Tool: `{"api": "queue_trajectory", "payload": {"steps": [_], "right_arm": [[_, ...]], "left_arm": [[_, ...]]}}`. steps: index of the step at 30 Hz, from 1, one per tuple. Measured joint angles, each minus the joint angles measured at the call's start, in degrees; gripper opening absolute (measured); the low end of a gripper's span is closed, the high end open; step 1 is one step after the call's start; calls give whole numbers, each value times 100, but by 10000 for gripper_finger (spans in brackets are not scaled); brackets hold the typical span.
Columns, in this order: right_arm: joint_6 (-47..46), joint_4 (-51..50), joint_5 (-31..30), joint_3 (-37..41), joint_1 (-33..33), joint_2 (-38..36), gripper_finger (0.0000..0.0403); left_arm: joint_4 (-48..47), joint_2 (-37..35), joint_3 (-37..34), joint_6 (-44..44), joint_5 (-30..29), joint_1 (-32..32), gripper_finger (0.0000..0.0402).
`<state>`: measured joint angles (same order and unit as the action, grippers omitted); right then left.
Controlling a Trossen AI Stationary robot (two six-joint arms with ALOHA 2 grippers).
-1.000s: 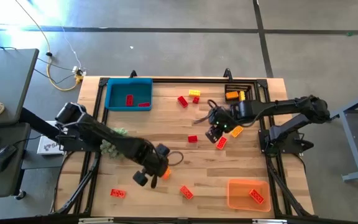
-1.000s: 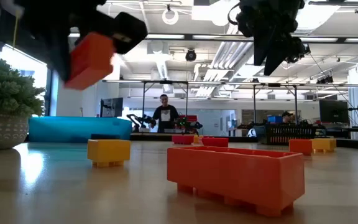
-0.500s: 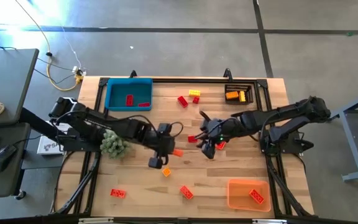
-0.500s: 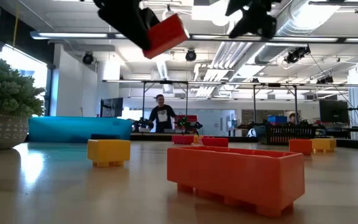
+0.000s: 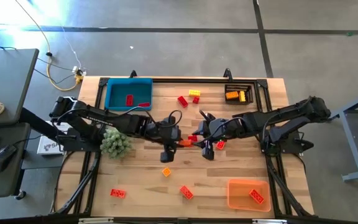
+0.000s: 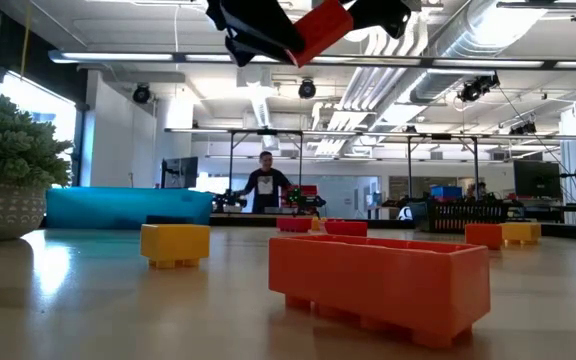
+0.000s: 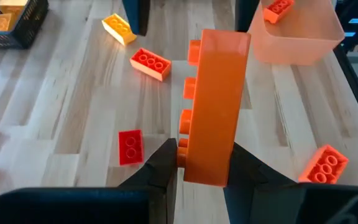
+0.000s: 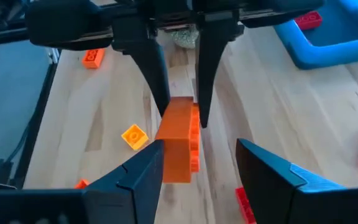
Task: Sort & place blocks by color
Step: Put the orange game piece into the orange bin
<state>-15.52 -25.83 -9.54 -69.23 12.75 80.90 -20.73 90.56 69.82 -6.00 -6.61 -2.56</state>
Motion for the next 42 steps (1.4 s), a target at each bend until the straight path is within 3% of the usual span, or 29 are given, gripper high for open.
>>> {"api": "queue_trajectory", "payload": {"steps": [18,21,25,27,34,42], "right_arm": [[279,40,-7,-1,-232,0,183],[222,38,1,-2,-278,0,158],[231,31,20,-1,-274,0,89],[251,31,48,-1,-271,0,68],[-12,-136,101,-2,-273,0,68],[-823,-1292,494,-2,-136,2,68]], "left_arm": [[608,2,1,-312,-265,148,66],[657,2,0,-429,-267,143,66],[653,2,2,-444,-247,143,68],[659,2,0,-497,-237,143,80],[723,7,2,-583,-264,143,135],[699,7,2,-583,-264,141,157]]}}
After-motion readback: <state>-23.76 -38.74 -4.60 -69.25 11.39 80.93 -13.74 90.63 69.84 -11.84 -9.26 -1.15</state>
